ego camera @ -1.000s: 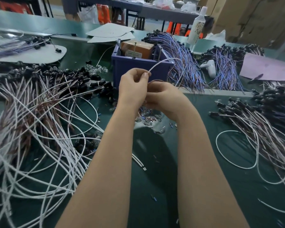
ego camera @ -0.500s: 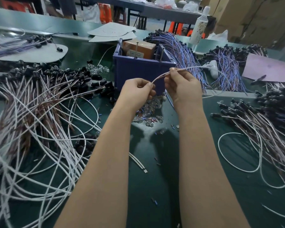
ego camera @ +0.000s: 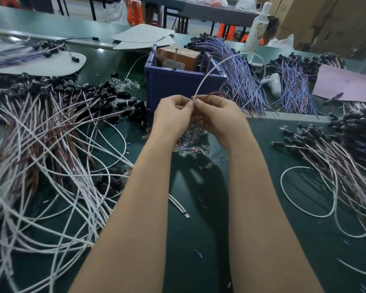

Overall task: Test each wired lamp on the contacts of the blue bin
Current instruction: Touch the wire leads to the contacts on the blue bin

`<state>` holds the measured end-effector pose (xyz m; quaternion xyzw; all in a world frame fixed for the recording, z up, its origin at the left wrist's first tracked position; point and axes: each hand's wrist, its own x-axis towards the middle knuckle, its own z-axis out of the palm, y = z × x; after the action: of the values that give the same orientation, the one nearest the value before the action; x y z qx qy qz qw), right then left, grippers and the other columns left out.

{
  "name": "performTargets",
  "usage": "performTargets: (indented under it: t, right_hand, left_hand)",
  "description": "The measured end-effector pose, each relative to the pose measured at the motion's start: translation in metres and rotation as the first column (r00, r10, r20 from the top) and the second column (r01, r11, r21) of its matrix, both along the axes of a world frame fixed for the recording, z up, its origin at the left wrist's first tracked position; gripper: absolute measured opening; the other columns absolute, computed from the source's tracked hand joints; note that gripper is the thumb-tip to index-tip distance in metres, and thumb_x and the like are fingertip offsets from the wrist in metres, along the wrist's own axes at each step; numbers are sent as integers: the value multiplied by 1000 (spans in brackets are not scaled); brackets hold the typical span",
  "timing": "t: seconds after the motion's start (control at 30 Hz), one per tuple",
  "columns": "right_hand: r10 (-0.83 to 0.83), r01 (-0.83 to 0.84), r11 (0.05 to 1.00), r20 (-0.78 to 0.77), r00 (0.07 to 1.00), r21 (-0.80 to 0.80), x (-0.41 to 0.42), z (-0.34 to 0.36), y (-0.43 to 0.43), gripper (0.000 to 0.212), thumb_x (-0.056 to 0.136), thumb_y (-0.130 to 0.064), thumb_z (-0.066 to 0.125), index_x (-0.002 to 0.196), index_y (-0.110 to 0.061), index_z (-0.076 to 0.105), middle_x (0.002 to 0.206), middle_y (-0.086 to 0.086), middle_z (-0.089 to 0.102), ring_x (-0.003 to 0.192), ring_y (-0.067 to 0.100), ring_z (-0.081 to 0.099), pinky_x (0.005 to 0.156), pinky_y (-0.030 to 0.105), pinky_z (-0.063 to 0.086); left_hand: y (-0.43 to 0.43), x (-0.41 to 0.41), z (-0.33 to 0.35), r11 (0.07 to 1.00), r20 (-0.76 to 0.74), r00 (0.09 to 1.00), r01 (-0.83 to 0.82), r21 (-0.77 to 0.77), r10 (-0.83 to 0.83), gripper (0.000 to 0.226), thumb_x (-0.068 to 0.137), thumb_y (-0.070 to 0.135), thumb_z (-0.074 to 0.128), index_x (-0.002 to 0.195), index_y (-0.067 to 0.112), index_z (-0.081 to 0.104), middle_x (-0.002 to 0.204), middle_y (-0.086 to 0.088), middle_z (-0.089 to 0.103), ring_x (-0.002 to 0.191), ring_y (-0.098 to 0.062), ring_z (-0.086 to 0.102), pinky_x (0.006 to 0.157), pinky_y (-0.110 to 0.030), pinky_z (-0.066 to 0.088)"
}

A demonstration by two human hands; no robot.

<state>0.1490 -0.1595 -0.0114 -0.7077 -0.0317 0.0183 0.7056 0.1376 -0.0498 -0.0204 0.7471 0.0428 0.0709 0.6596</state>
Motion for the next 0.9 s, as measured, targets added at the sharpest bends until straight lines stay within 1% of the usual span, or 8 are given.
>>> performTargets:
  t: [0.13,0.2,0.3,0.37,0.5,0.67,0.8,0.9]
  right_hand:
    - [-38,38,999,8,999,15,-1,0,0,9,91,-6,60,84,-9,65,71,10,63,56,14,58,57,23,47]
    - [-107,105,993,27,994,58,-1,0,0,11,91,-6,60,81,-10,63,67,6,60,54,11,56,54,21,47]
    - [-224,217,964,31,974,151,2,2,-2,16,92,-4,58,77,-11,60,65,2,56,54,9,51,53,18,46]
    - [-244,239,957,10,970,162,3,3,-4,17,92,-5,57,77,-12,61,67,1,57,56,9,51,53,17,46]
    - [-224,224,959,-20,974,173,4,2,-6,16,94,-6,55,80,-10,60,69,3,60,61,10,57,59,18,51]
    - [-210,213,959,-34,977,186,4,2,-8,15,93,-4,56,79,-10,58,69,4,63,61,10,62,62,19,55]
    - [-179,181,964,-30,983,193,4,2,-6,19,90,2,57,75,-9,55,69,7,62,62,14,62,66,22,57]
    - [-168,170,969,-29,985,177,3,2,-3,18,89,2,59,74,-9,56,72,7,61,62,14,62,62,20,56]
  left_hand:
    - [-1,-1,1,999,4,999,38,30,-38,13,93,16,56,92,15,69,85,-9,71,88,-26,68,82,-38,55]
    - [-1,-1,2,997,-5,998,64,50,-64,15,94,14,55,96,11,70,89,-10,71,82,-21,66,83,-37,54]
    - [-1,-2,1,997,-28,997,69,30,-68,22,95,11,53,78,11,67,70,-2,67,59,-9,55,67,-28,50]
    - [0,-3,1,998,-44,997,60,4,-60,26,95,11,52,73,14,65,62,3,63,52,-4,50,62,-22,47]
    - [-1,-5,2,998,-42,997,60,-25,-61,25,96,9,51,74,13,63,64,1,62,51,-3,51,59,-18,48]
    - [-3,-6,4,996,-33,999,6,-91,-9,24,95,8,53,73,15,61,65,-1,62,56,-6,55,68,-24,54]
    - [-3,-6,2,999,15,999,28,-22,-28,14,90,14,62,76,16,64,71,-4,65,64,-13,57,70,-30,54]
    - [-3,-4,0,996,56,998,13,90,-18,9,90,17,63,83,14,68,75,-4,67,67,-16,58,72,-33,52]
